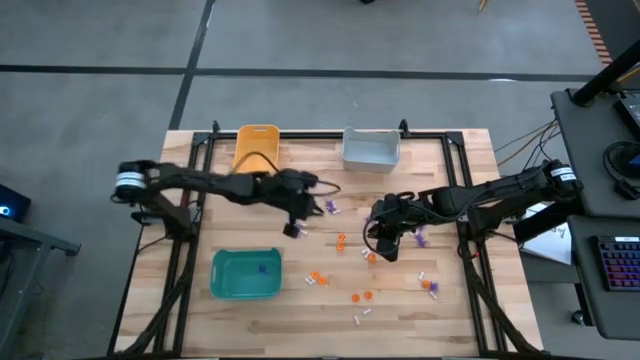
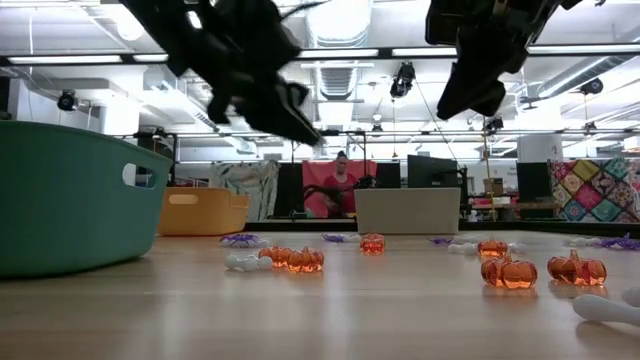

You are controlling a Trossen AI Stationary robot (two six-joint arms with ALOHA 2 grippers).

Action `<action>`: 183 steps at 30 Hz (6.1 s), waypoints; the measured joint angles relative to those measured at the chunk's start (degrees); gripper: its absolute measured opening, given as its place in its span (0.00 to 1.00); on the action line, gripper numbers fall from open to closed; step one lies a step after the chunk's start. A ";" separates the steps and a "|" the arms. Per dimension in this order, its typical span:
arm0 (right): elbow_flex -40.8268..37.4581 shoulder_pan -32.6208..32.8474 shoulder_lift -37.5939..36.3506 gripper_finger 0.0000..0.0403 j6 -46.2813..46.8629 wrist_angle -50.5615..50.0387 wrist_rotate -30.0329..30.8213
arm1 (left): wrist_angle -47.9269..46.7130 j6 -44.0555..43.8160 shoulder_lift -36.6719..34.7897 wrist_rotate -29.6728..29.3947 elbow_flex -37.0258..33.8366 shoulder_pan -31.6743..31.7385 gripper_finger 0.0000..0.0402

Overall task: Sort Halloween decoration
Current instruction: Put the white bone toy into the orange bin, then put the orange pumpkin toy into the gray bin

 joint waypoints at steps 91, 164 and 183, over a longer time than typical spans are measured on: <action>2.89 -13.50 0.17 0.13 3.75 9.07 1.21 | -4.39 -23.50 -17.26 15.47 -0.28 29.93 0.00; 2.54 18.73 11.61 0.46 53.84 -28.44 -17.46 | 23.98 -23.41 -24.69 11.40 -17.18 8.74 0.00; 4.85 19.10 25.94 0.46 41.69 -32.48 -24.39 | 24.34 -23.04 -24.69 7.77 -17.18 8.74 0.00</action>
